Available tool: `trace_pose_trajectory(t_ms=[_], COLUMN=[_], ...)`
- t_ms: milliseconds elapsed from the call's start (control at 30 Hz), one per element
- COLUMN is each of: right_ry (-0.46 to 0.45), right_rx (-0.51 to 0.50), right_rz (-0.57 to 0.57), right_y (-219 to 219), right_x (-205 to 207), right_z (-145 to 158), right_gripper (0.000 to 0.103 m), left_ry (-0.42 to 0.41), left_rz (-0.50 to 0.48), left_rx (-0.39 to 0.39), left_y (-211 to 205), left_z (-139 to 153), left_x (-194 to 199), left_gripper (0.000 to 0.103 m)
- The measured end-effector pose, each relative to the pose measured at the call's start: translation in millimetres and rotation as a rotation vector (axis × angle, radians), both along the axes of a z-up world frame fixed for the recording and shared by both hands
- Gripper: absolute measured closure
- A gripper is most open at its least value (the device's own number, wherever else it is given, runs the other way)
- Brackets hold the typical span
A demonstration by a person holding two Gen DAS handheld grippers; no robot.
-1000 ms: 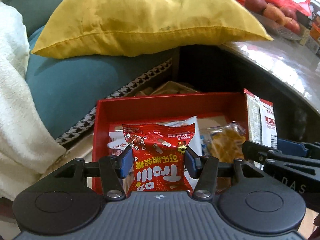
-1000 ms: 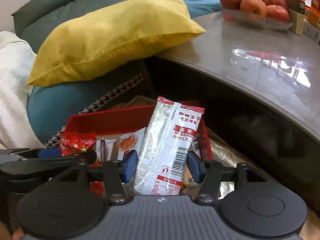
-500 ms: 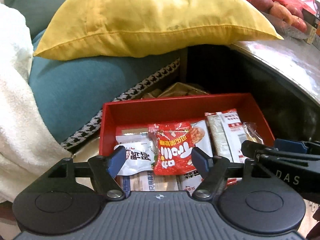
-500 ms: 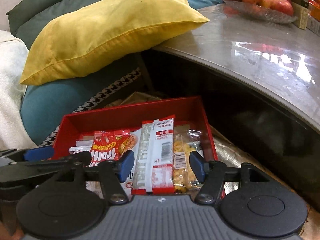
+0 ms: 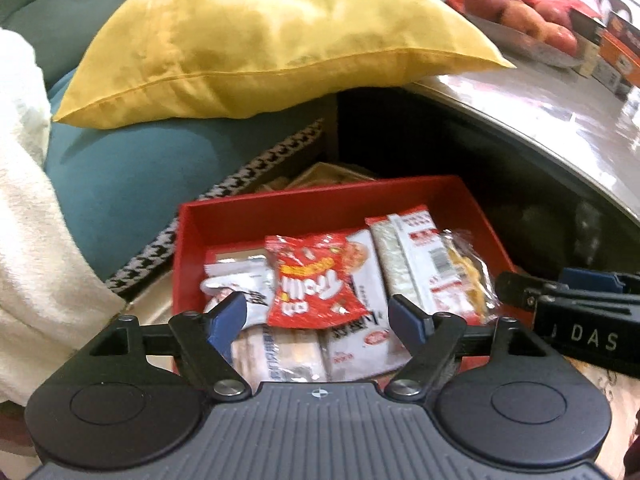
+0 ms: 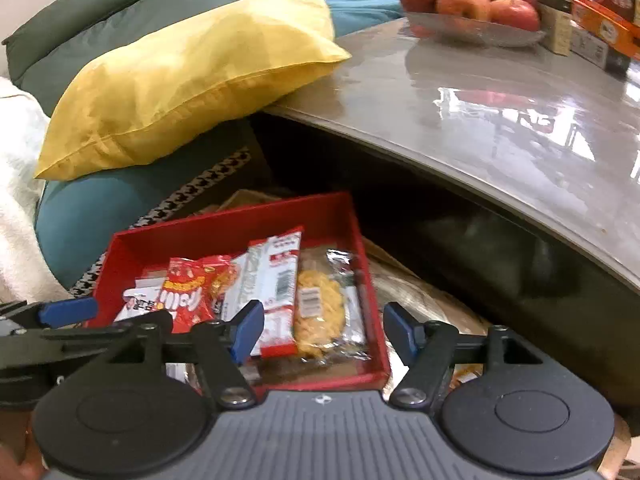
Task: Organize snacks
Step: 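Grasp the round white bun packet with the left tool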
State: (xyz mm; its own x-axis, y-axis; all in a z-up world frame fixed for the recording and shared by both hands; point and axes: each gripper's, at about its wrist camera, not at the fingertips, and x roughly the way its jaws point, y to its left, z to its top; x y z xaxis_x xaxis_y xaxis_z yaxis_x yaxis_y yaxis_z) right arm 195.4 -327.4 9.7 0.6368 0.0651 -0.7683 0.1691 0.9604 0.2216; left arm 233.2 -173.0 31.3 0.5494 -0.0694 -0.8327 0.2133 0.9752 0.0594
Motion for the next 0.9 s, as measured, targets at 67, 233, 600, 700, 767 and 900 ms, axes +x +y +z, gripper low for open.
trace_pose_trajectory(t_ms=[67, 233, 600, 700, 767, 900], right_ry=[0.005, 0.03, 0.084, 0.11, 0.126, 0.154], right_rx=[-0.004, -0.015, -0.028, -0.032, -0.031, 0.015], right_rz=[-0.01, -0.033, -0.104, -0.119, -0.125, -0.155], right_y=[-5, -16, -50, -58, -64, -78], right_x=[-6, -21, -55, -61, -64, -69], right_z=[0, -5, -14, -20, -24, -30], right_gripper=[0.039, 0.039, 0.038, 0.038, 0.036, 0.033], left_ry=[0.004, 0.019, 0.055, 0.087, 0.115, 0.17], left_rz=[-0.022, -0.065, -0.184, -0.228, -0.262, -0.308], left_rx=[0.002, -0.007, -0.01, -0.016, -0.016, -0.008], left_y=[-7, -18, -40, -49, -57, -77], left_z=[0, -1, -8, -17, -25, -42], left_x=[-5, -15, -41, -53, -60, -71], left_gripper=[0.02, 0.02, 0.018, 0.018, 0.018, 0.017])
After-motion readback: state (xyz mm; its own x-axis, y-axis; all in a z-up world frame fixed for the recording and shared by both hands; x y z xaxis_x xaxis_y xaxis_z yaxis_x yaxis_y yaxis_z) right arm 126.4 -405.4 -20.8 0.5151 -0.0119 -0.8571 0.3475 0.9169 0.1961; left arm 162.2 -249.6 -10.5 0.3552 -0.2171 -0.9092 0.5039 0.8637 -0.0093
